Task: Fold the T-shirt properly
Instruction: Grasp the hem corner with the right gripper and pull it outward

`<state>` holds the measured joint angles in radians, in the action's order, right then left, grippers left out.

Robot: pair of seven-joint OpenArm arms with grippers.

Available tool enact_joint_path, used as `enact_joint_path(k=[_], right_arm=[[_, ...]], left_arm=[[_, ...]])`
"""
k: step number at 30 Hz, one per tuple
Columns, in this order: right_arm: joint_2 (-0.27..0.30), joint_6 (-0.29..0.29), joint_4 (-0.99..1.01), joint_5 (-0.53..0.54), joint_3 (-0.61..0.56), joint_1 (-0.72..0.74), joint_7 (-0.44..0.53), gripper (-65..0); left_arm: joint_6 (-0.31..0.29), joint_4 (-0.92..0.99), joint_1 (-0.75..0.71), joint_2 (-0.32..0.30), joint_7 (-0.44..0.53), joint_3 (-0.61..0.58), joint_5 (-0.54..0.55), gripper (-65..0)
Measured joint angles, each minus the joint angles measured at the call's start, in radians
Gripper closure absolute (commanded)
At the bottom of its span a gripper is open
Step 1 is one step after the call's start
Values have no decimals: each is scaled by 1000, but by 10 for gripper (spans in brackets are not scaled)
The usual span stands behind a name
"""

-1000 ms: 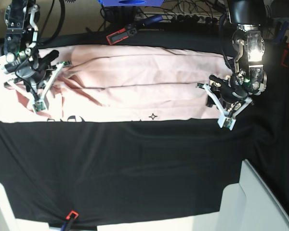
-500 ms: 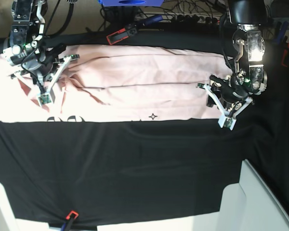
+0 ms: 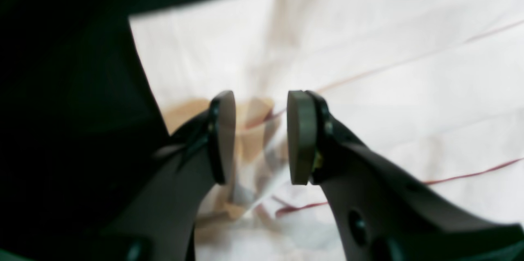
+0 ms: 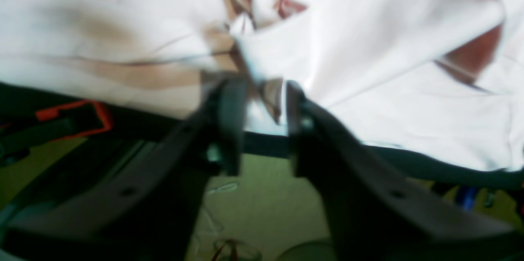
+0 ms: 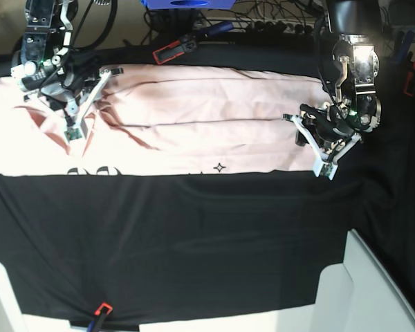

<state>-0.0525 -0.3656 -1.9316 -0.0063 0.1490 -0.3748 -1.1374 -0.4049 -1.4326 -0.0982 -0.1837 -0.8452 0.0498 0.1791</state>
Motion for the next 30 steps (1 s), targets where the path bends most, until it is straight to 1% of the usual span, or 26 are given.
enact_joint_path(k=[2,4,6,8,11,13,14,15,16,17,18,19,20,22,23,24,26,28,30], right_arm=[[2,0,-29,0,4,1,-3,-235],[2,0,-37,0,4,1,-4,-241],[2,0,-37,0,4,-2,-6,-238],[2,0,-37,1,10,-2,11,-238],[0,0,-34,3,104,11,131,-238],[19,0,-7,-7,171,42,195,-235],[42,0,12,-6,186,54,213,-219],[62,0,33,-5,192,60,230,-187],[82,-1,61,0,194,67,249,-128],[95,-5,89,-3,194,74,254,-52],[103,-30,117,-5,194,79,258,0],[103,-45,137,-2,194,82,260,0],[99,-64,153,0,193,84,260,-15],[82,-111,172,2,189,84,264,-4],[67,-118,184,0,189,84,271,-1],[50,-137,199,-1,189,84,277,-3],[23,-179,243,5,189,83,275,-3],[7,-185,309,-2,187,84,296,-3],[6,-180,380,-3,187,84,363,-3]], left_arm=[[0,0,1,1,0,0,1,-215],[0,0,5,1,1,0,4,-215],[0,0,4,-1,0,3,3,-215],[0,-1,3,-2,0,3,4,-213],[0,-7,5,-2,1,9,4,-212],[0,-7,3,-3,0,10,4,-212],[0,-7,3,-3,0,10,4,-210],[0,-7,4,-2,1,10,5,-210],[0,-7,4,-2,1,10,5,-208],[0,-7,4,-2,1,9,5,-208],[0,-7,4,-2,1,9,5,-205],[0,-7,3,-2,1,10,4,-191],[0,-7,4,-2,1,10,4,-158],[0,-7,4,-2,2,10,5,-54],[0,-7,4,-2,2,10,5,-10],[0,-7,6,-1,0,10,4,0],[0,-7,18,1,1,10,5,0],[0,-7,30,1,2,10,5,0],[0,-7,31,0,4,11,5,0]])
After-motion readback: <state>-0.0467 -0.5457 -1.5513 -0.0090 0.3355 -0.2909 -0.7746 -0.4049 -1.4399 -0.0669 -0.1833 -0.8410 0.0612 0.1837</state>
